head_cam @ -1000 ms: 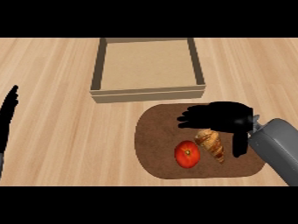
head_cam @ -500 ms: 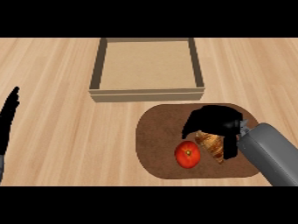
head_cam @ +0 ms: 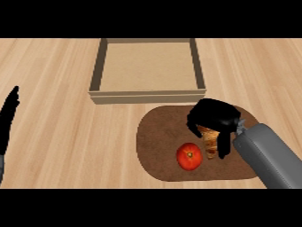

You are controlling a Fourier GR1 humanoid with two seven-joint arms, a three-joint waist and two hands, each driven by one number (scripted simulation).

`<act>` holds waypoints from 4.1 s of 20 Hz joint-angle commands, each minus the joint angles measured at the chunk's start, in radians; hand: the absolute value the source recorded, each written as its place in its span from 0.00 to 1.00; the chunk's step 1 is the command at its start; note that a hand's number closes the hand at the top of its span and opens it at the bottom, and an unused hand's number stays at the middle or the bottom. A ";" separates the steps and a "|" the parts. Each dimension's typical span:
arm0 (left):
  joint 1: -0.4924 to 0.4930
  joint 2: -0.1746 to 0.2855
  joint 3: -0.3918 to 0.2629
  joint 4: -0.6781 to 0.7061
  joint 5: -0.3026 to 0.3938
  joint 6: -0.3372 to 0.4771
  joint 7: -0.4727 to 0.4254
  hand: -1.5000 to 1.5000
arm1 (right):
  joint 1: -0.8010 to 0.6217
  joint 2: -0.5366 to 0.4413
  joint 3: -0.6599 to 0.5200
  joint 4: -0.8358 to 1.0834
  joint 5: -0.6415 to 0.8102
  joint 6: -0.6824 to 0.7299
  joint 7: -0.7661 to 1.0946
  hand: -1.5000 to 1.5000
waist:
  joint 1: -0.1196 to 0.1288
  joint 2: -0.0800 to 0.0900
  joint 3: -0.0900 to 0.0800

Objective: Pick the croissant from the cutting board and place it in the cardboard box

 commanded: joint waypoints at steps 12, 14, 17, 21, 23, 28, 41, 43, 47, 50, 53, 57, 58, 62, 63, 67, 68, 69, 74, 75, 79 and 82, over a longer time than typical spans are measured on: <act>0.061 0.014 0.047 0.014 0.016 0.017 0.020 0.50 | 0.104 0.185 -0.384 -0.123 0.186 -0.340 1.145 1.00 | -0.102 -0.039 -0.002; 0.068 0.027 0.048 -0.001 0.012 0.009 0.011 0.50 | 0.095 0.229 -0.341 -0.219 0.278 -0.382 1.256 1.00 | -0.078 -0.039 0.000; 0.069 0.027 0.051 0.021 0.020 -0.008 -0.027 0.50 | 0.038 0.292 -0.221 -0.353 0.433 -0.318 1.409 1.00 | -0.048 -0.025 -0.001; 0.024 0.036 0.042 0.009 0.023 -0.044 -0.009 0.50 | -0.041 0.363 -0.076 -0.481 0.530 -0.169 1.608 1.00 | -0.012 -0.007 0.005; -0.028 -0.019 -0.003 -0.001 -0.022 -0.001 0.037 0.50 | -0.154 0.365 -0.099 -0.463 0.482 -0.102 1.646 1.00 | -0.001 0.002 0.007; 0.012 -0.036 0.002 -0.018 -0.020 -0.014 0.000 0.50 | -0.337 0.366 -0.106 -0.286 0.345 -0.258 1.737 1.00 | 0.025 0.008 0.007; -0.054 -0.038 -0.007 -0.020 -0.033 -0.044 0.037 0.50 | -0.643 0.367 -0.460 0.294 0.213 -0.643 1.541 1.00 | 0.057 0.024 0.007; -0.041 -0.067 -0.019 0.038 -0.066 -0.011 -0.030 0.50 | -0.738 0.367 -0.484 0.406 0.190 -0.662 1.523 1.00 | 0.061 0.028 0.006; -0.072 -0.050 -0.005 0.011 -0.047 -0.040 0.000 0.50 | -0.799 0.365 -0.551 0.585 0.175 -0.745 1.465 1.00 | 0.073 0.034 0.006; -0.065 -0.036 -0.004 -0.003 -0.052 -0.052 0.028 0.50 | -0.807 0.360 -0.584 0.689 0.167 -0.812 1.438 1.00 | 0.075 0.031 0.007; -0.081 -0.039 0.006 -0.001 -0.053 -0.041 0.011 0.50 | -0.805 0.314 -0.602 0.765 0.194 -0.873 1.437 1.00 | 0.086 0.040 0.006; -0.098 -0.051 -0.004 0.000 -0.052 -0.048 0.027 0.50 | -0.789 0.343 -0.691 0.810 0.111 -0.943 1.423 0.00 | 0.103 0.053 0.007; -0.065 -0.076 -0.028 -0.026 -0.082 -0.011 0.015 0.50 | -0.790 0.319 -0.724 0.819 0.074 -0.918 1.395 0.00 | 0.101 0.047 0.008; -0.093 -0.034 0.003 0.019 -0.055 -0.065 -0.005 0.50 | -0.821 0.317 -0.755 0.858 0.051 -0.958 1.326 0.00 | 0.100 0.050 0.007; -0.116 -0.074 -0.030 -0.018 -0.081 -0.028 0.038 0.50 | -0.818 0.342 -0.743 0.865 0.069 -1.006 1.319 0.00 | 0.109 0.053 0.008; -0.110 -0.051 -0.005 0.001 -0.063 -0.053 0.014 0.50 | -0.804 0.330 -0.746 0.869 0.075 -1.092 1.217 0.00 | 0.098 0.047 0.008; -0.098 -0.053 -0.008 0.005 -0.062 -0.059 0.013 0.50 | -0.795 0.343 -0.746 0.862 0.079 -1.145 1.204 0.00 | 0.098 0.046 0.008; -0.109 -0.081 -0.018 -0.006 -0.063 -0.040 0.045 0.50 | -0.812 0.310 -0.758 0.856 0.068 -1.137 1.179 0.00 | 0.097 0.047 0.008; -0.060 -0.076 -0.004 0.025 -0.077 -0.027 -0.020 0.50 | -0.795 0.318 -0.802 0.809 0.035 -1.305 1.108 0.00 | 0.082 0.041 0.008; -0.073 -0.079 -0.015 0.015 -0.091 -0.019 -0.009 0.50 | -0.805 0.336 -0.805 0.799 0.035 -1.347 1.105 0.00 | 0.078 0.038 0.008; -0.052 -0.044 0.026 -0.018 -0.066 -0.042 0.023 0.50 | -0.776 0.342 -0.842 0.754 -0.042 -1.341 0.993 0.00 | 0.048 0.019 0.008; -0.024 -0.050 0.037 -0.029 -0.068 -0.035 0.036 0.50 | -0.737 0.361 -0.847 0.681 -0.094 -1.331 0.948 0.00 | 0.023 0.009 0.008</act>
